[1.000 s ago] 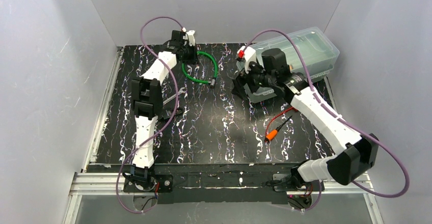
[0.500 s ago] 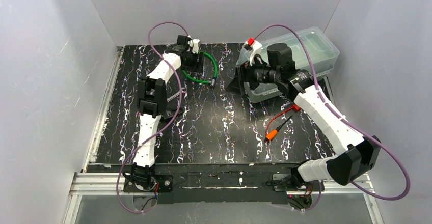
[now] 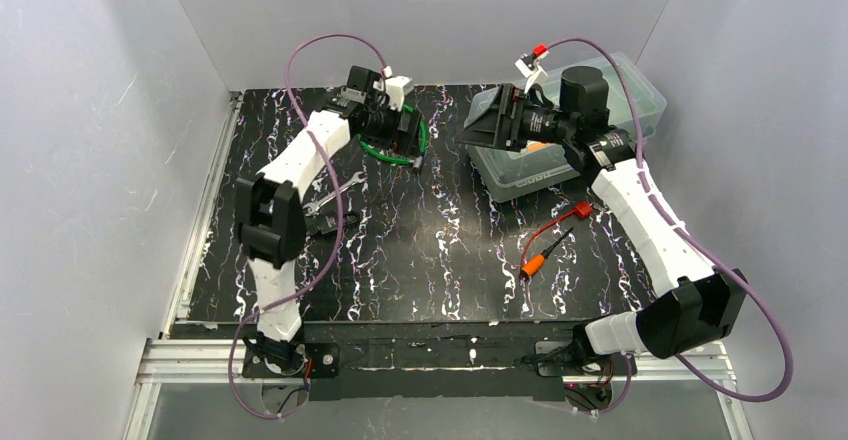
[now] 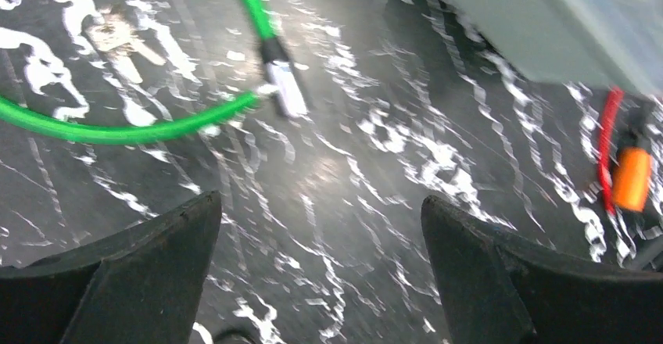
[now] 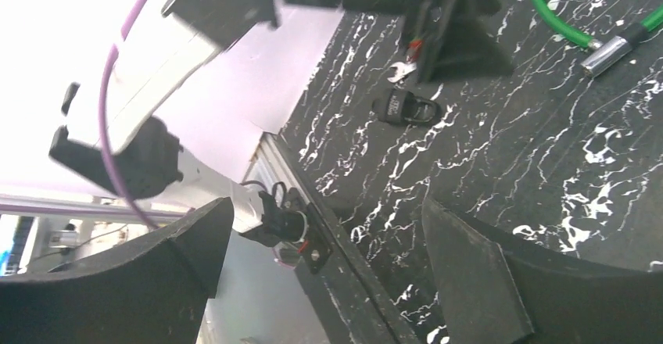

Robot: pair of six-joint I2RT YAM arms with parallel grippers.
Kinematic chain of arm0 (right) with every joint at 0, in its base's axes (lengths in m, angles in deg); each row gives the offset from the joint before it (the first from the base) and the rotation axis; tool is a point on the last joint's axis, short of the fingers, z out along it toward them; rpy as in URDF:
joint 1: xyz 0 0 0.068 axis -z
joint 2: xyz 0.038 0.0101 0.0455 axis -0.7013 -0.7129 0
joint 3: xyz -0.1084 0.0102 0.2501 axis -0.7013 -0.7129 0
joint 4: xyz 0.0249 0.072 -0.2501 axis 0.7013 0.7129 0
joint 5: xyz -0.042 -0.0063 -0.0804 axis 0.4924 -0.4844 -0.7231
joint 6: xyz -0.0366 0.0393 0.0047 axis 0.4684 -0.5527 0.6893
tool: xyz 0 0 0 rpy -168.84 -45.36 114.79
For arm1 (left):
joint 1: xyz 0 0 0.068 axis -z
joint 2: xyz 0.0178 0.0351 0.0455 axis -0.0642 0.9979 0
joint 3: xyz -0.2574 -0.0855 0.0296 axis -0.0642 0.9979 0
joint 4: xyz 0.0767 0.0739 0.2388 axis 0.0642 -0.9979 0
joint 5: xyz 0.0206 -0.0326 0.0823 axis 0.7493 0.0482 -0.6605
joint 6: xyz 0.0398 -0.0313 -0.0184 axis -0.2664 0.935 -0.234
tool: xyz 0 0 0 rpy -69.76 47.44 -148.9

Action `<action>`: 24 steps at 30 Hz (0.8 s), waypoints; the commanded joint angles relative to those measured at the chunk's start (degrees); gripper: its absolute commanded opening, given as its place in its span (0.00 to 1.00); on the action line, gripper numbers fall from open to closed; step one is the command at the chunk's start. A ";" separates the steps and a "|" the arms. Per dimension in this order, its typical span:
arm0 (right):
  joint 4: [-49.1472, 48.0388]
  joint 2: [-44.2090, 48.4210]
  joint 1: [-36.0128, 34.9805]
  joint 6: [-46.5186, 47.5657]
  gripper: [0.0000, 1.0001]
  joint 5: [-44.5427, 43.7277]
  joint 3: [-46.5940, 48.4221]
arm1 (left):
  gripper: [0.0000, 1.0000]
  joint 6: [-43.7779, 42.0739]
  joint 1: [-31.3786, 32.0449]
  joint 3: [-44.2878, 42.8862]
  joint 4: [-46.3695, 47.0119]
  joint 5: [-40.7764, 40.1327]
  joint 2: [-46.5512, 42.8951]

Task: Lock with the key
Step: Place the key at the center of the board, then move the lock to the center of the board.

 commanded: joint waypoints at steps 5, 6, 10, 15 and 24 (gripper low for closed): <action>-5.07 3.90 2.52 -8.01 0.98 4.81 0.15 | 0.98 -3.07 10.15 21.61 -1.06 8.26 -17.75; -5.92 4.28 2.78 -8.60 0.98 5.15 -0.73 | 0.98 -3.47 11.09 23.78 -0.10 8.22 -19.21; -9.22 4.70 2.91 -11.91 0.98 7.25 -0.26 | 0.98 -6.54 16.12 29.12 -0.03 4.61 -23.29; -6.84 6.09 3.42 -8.47 0.98 6.07 0.45 | 0.98 -8.11 22.86 30.30 -0.23 -0.24 -23.99; -1.60 7.96 5.88 -3.80 0.98 4.91 -2.50 | 0.85 -9.76 33.91 20.59 6.28 -11.18 -15.68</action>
